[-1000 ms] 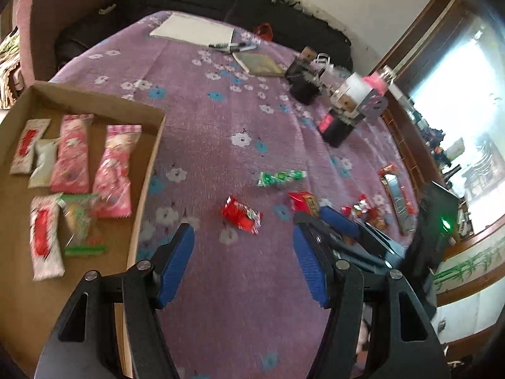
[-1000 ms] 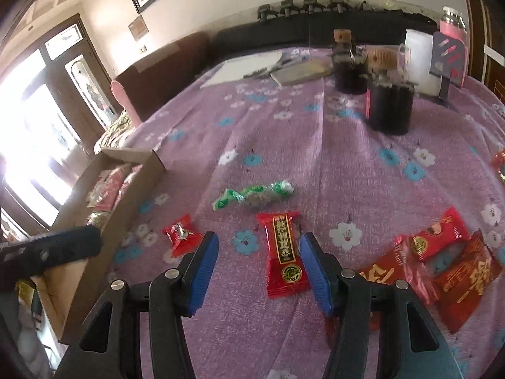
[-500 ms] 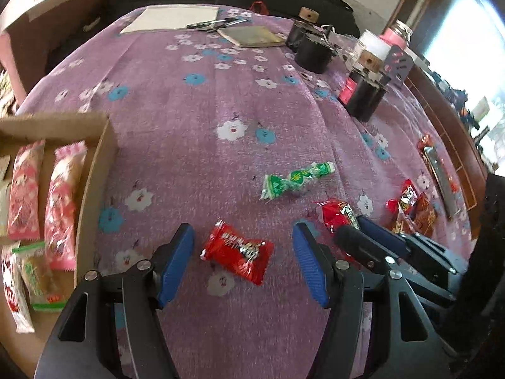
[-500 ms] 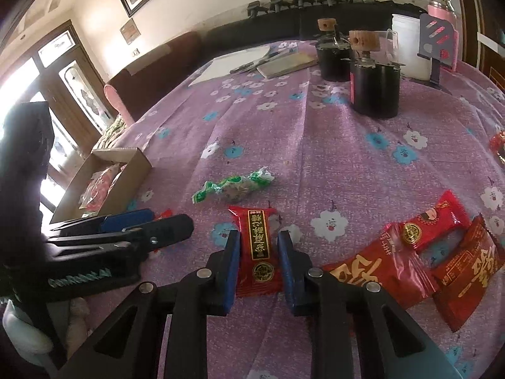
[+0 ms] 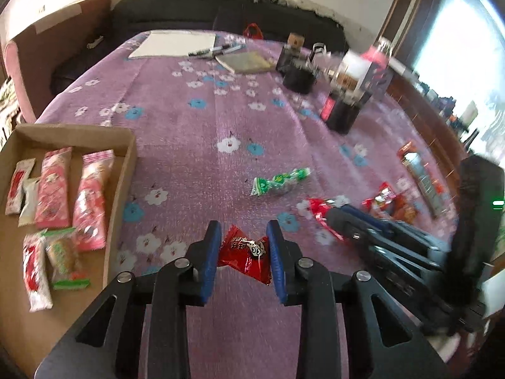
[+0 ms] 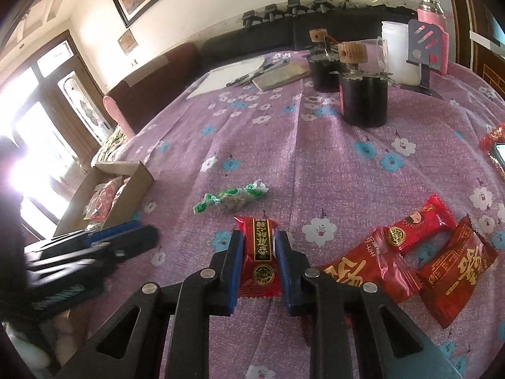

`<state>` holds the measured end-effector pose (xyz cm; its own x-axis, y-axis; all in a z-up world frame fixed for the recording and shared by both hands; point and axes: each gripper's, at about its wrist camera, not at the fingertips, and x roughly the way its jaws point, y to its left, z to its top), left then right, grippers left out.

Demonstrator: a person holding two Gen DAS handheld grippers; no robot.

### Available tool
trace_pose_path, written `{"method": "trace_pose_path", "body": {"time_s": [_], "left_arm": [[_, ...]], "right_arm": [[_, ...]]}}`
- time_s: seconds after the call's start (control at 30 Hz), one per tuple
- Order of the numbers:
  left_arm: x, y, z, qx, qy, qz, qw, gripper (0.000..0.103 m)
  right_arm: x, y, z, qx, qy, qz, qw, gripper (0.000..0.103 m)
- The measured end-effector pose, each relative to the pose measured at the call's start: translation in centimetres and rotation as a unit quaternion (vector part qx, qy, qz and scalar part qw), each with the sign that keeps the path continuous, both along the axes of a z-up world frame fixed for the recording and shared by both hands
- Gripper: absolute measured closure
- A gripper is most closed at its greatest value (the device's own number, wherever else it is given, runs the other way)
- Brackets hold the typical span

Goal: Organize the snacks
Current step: 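Carry the red candy and red bar into the tray and release both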

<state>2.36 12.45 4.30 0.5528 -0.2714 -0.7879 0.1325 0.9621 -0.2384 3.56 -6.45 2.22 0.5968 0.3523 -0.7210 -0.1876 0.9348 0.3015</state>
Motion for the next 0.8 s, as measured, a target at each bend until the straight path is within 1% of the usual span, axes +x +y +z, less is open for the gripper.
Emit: {"method": "trace_pose_path", "body": {"time_s": [0.17, 0.3, 0.37, 0.43, 0.53, 0.57, 0.67, 0.8], "left_arm": [[-2.6, 2.8, 1.8, -0.039, -0.014, 0.019, 0.9990, 0.076], [-5.0, 6.6, 3.1, -0.061, -0.029, 0.051, 0.9964, 0.076], [-6.0, 8.3, 3.5, -0.062, -0.034, 0.067, 0.9953, 0.076], [-6.8, 11.2, 3.9, -0.059, -0.040, 0.093, 0.9931, 0.076], [-7.2, 14.8, 3.8, -0.056, -0.038, 0.126, 0.9898, 0.076], [-7.3, 15.9, 3.7, -0.053, -0.037, 0.134, 0.9888, 0.076], [-6.7, 18.7, 3.0, -0.035, -0.029, 0.154, 0.9870, 0.076], [-5.0, 21.3, 1.4, -0.030, -0.004, 0.168, 0.9853, 0.076]], "right_arm": [[-0.4, 0.0, 0.5, 0.012, -0.004, 0.005, 1.000, 0.084], [-1.2, 0.4, 1.3, 0.018, -0.022, 0.013, 1.000, 0.084], [-1.7, 0.8, 1.8, 0.017, -0.032, 0.019, 0.999, 0.084], [-2.1, 1.3, 2.1, 0.021, -0.037, 0.027, 0.999, 0.084], [-2.6, 2.3, 2.7, 0.017, -0.036, 0.033, 0.999, 0.084], [-2.9, 2.9, 3.0, 0.024, -0.033, 0.039, 0.998, 0.084], [-3.9, 4.7, 3.9, 0.037, -0.031, 0.056, 0.997, 0.084], [-5.2, 9.4, 5.3, 0.028, -0.032, 0.106, 0.993, 0.084]]}}
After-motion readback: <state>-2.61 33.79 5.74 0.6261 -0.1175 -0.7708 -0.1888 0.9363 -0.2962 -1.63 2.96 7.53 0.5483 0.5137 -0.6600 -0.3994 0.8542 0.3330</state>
